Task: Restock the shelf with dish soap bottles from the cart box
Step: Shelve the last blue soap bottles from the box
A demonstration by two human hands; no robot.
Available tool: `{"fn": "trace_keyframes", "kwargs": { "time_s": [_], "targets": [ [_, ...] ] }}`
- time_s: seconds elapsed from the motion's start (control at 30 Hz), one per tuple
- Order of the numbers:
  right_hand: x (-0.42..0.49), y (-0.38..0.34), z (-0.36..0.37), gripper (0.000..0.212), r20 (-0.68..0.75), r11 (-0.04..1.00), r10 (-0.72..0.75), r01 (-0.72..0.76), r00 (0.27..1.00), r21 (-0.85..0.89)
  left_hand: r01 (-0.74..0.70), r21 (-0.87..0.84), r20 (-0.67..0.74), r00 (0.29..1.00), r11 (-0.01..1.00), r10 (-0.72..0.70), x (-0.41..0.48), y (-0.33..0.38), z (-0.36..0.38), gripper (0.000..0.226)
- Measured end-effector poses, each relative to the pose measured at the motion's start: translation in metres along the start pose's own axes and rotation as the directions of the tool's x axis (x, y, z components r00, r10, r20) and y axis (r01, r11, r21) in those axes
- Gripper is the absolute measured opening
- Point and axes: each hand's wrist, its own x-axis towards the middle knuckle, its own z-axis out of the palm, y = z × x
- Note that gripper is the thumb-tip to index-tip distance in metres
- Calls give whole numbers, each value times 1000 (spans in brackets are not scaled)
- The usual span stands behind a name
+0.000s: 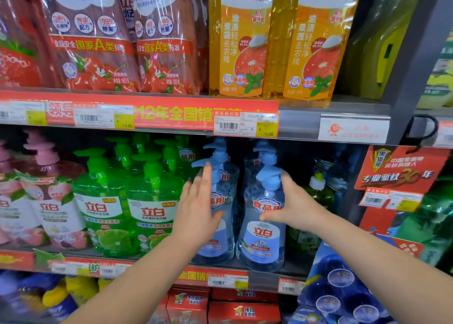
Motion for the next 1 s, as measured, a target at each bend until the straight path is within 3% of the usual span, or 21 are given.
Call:
{"fn": "trace_keyframes", "kwargs": {
  "time_s": [0.1, 0.37, 0.57, 0.73, 0.8, 0.87, 0.93, 1.0],
  "targets": [
    [2, 3, -1, 100, 15, 1000, 5, -5, 1000, 1, -14, 48, -20, 1000, 999, 15, 1, -2, -4, 115],
    [11, 9, -12, 106, 97, 1000, 15, -17, 995, 17, -52, 95, -15, 998, 994, 53, 0, 5, -3, 117],
    [9, 14, -5, 111, 41, 999, 22, -23, 999, 25, -45, 112, 18, 999, 993, 43, -2, 6, -6, 110],
    [3, 2, -6, 129, -20, 992, -30, 32, 999, 123, -37, 65, 126, 992, 997, 28, -9, 3, -9, 105],
    [0, -10, -11, 123, -134, 989, -88, 102, 987, 104, -38, -11, 122, 992, 999, 39, -15, 0, -20, 98],
    [-2, -28, -15, 103, -240, 981, -192, 192, 952, -27, -89, -49, 0, 996, 995, 89, -19, -7, -37, 80],
    [-4, -51, -14, 75, -301, 941, -333, 295, 894, -165, -129, 18, -178, 975, 991, 131, -20, -22, -51, 56],
    [-2, -79, -7, 53, -276, 884, -454, 390, 847, -257, -80, 112, -245, 964, 990, 106, -18, -40, -66, 45]
  ]
}}
